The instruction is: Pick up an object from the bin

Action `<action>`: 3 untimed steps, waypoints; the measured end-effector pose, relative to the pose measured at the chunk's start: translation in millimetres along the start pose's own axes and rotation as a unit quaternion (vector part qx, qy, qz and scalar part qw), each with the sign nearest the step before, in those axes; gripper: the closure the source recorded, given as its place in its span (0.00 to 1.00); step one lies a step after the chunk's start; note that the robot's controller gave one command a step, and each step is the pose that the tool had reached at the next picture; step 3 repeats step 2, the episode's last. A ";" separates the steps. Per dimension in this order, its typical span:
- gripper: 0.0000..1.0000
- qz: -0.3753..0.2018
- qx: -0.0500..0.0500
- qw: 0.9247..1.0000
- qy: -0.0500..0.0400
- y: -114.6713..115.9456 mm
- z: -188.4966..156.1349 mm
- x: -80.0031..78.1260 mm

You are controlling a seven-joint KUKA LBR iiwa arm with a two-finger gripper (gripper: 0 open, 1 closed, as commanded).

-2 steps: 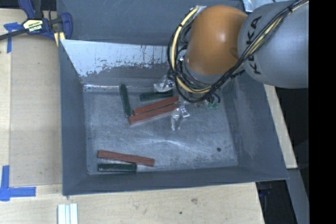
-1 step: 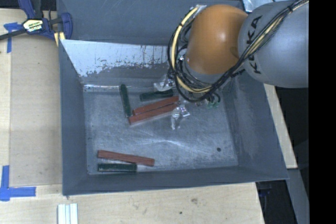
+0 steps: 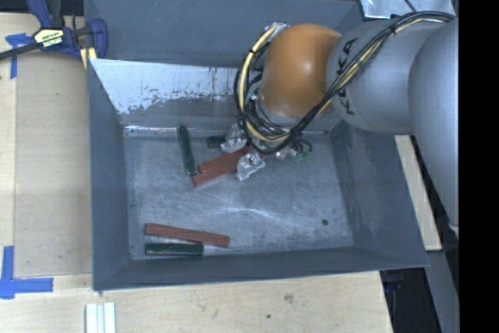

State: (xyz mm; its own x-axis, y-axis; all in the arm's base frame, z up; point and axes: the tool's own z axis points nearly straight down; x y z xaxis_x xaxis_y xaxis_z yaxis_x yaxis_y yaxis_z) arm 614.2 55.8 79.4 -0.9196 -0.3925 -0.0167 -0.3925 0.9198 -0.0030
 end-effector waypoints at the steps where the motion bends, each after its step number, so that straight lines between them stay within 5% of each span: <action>1: 1.00 0.000 0.000 1.000 0.000 0.0 0.0 0.0; 2: 1.00 -0.088 -0.001 0.996 0.004 -12.1 -161.6 1.1; 3: 1.00 -0.088 -0.001 0.996 0.004 -12.1 -161.6 1.1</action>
Offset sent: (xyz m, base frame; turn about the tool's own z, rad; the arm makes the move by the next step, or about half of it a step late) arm -0.0010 -0.0117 0.1587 -0.1798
